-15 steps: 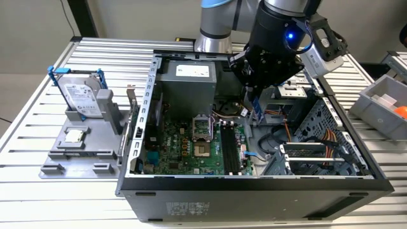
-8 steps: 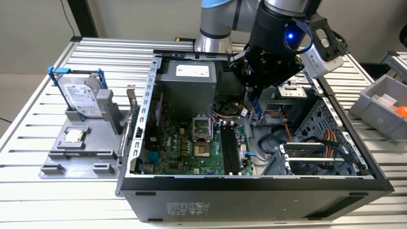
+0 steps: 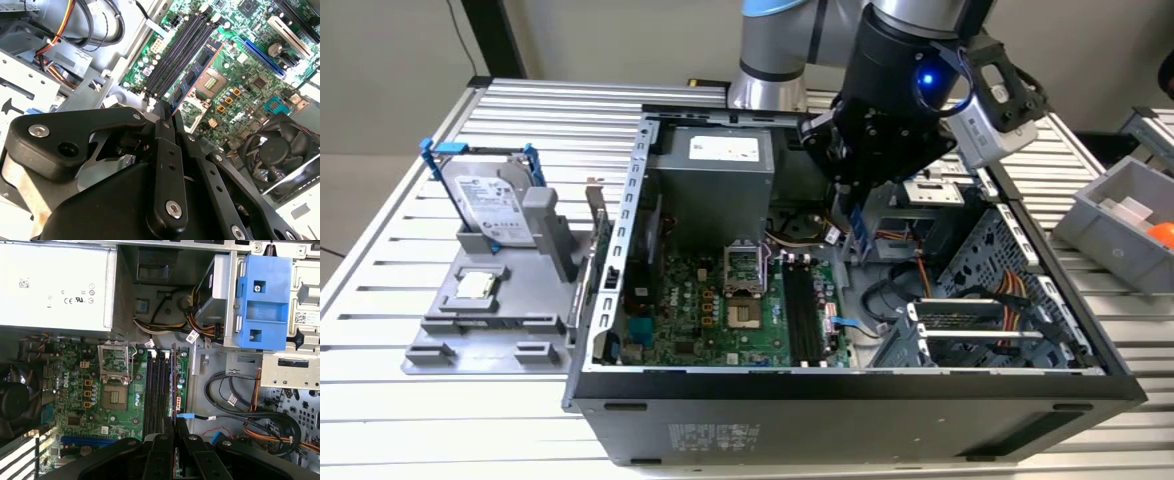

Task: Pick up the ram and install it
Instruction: 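Insert the ram into the slot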

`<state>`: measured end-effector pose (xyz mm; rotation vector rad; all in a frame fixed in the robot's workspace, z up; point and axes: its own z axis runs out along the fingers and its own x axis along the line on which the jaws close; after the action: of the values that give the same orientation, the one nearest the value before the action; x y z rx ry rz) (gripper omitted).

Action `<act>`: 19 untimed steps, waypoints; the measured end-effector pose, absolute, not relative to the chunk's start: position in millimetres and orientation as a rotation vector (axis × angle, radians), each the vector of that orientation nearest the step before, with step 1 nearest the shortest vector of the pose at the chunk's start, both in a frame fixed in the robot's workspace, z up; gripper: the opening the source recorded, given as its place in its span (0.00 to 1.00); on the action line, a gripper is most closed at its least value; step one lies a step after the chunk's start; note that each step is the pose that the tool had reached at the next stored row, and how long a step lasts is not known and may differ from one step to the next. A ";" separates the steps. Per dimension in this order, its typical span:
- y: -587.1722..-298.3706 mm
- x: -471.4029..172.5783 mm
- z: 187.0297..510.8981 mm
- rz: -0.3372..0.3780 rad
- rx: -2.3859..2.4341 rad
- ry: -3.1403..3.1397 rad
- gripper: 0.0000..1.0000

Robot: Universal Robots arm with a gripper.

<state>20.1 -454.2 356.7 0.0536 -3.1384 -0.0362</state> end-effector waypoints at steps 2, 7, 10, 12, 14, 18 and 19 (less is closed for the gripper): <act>-454.2 20.2 354.5 -0.036 0.049 -3.138 0.00; -454.2 20.3 354.5 -0.036 0.049 -3.138 0.00; -454.2 20.3 354.1 -0.036 0.049 -3.138 0.00; -454.2 20.3 352.3 -0.036 0.048 -3.138 0.00; -454.2 20.3 350.5 -0.036 0.043 -3.138 0.00; -454.2 20.3 347.5 -0.037 0.007 -3.139 0.00; -454.2 20.3 346.1 -0.038 -0.008 -3.139 0.00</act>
<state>20.3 -454.2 346.1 -0.0081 -3.1391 -0.0382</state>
